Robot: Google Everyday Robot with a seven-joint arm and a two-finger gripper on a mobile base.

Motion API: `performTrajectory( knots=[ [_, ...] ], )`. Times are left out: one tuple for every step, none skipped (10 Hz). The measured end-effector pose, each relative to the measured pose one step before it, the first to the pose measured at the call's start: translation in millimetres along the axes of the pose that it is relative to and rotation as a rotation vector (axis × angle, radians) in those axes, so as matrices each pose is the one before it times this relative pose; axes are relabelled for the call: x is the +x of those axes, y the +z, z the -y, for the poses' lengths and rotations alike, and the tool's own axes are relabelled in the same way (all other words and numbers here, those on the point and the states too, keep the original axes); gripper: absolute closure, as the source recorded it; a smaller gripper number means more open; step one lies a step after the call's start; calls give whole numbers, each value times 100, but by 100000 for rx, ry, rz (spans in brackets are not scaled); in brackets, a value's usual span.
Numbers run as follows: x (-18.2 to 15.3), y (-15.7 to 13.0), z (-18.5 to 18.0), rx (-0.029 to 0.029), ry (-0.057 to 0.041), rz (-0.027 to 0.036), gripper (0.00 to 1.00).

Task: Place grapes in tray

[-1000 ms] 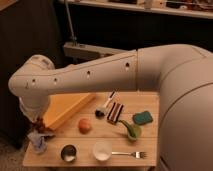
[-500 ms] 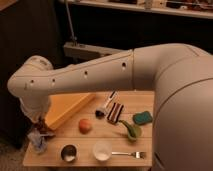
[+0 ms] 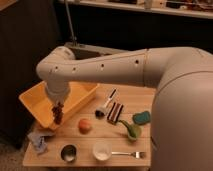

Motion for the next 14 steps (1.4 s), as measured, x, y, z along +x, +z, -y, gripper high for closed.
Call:
performTrajectory(
  knots=[
    [-869,-122,1820,1302,2282,645,100],
    [-1165,-352,1471,2048,437,1060,100],
    [-1044,-281,437,1925,-433,985,100],
    [-1489,-649,-17,3361,-52,1723,100],
    [-1233,-503,-374,2366,-87,1016,100],
    [-992,-223,243,2420,446,1386,100],
    [-507,314,548,2441,884,1059,100],
    [-117,440,-70,1039,632,1089,100],
    [398,666,-26,736,1080,424,100],
    [893,1086,350,433,2052,373,100],
    [1122,1409,214,-909,2238,80,96],
    [1348,1965,-18,-3425,2153,446,86],
    [1181,1895,358,-2630,1769,918,77],
    [836,1619,256,-1645,812,1361,67]
  ],
)
